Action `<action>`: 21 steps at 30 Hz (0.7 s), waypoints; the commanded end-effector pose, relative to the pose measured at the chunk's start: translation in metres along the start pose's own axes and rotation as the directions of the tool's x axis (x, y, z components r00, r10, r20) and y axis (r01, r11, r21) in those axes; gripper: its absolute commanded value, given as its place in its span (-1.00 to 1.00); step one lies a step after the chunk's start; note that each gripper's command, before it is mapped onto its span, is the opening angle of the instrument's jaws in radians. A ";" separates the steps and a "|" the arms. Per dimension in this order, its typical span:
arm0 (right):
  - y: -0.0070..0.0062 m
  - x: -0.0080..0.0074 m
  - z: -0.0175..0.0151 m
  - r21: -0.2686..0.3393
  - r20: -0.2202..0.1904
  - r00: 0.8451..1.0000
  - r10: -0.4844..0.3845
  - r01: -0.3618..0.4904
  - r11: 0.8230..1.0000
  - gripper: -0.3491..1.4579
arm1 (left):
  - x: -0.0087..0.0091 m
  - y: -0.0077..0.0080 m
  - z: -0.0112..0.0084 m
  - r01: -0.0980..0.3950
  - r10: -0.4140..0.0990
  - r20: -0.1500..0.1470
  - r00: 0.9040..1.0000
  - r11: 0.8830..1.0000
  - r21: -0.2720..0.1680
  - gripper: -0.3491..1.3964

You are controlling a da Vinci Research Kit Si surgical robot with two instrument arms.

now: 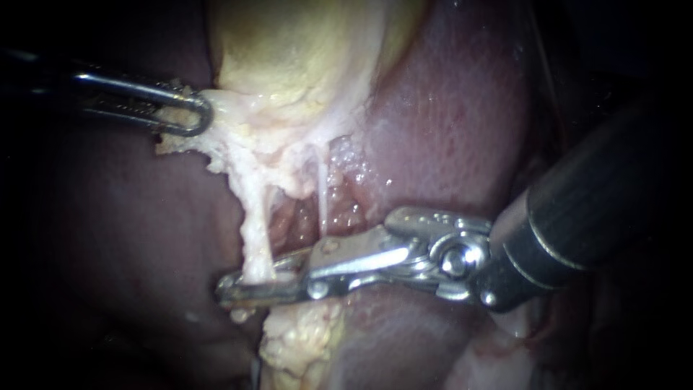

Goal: Going back second clip left tube

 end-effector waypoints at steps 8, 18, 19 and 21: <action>0.0007 -0.0003 0.0009 0.062 -0.050 0.999 0.001 0.003 0.998 -0.14 | 0.0000 0.0000 0.0000 0.000 0.000 0.000 1.000 1.000 0.000 -1.00; 0.0030 -0.0016 0.0022 0.073 -0.089 0.996 -0.002 0.009 0.997 -0.06 | -0.0001 0.0002 0.0000 0.000 0.000 0.000 1.000 1.000 0.001 -1.00; 0.0035 -0.0018 0.0023 0.066 -0.092 0.996 -0.010 0.016 0.998 -0.06 | -0.0001 0.0002 0.0000 0.000 0.000 0.000 1.000 1.000 0.001 -1.00; 0.0049 -0.0024 0.0025 0.038 -0.101 0.994 -0.049 0.053 0.998 -0.06 | -0.0001 0.0002 0.0000 0.000 0.000 0.000 1.000 1.000 0.001 -1.00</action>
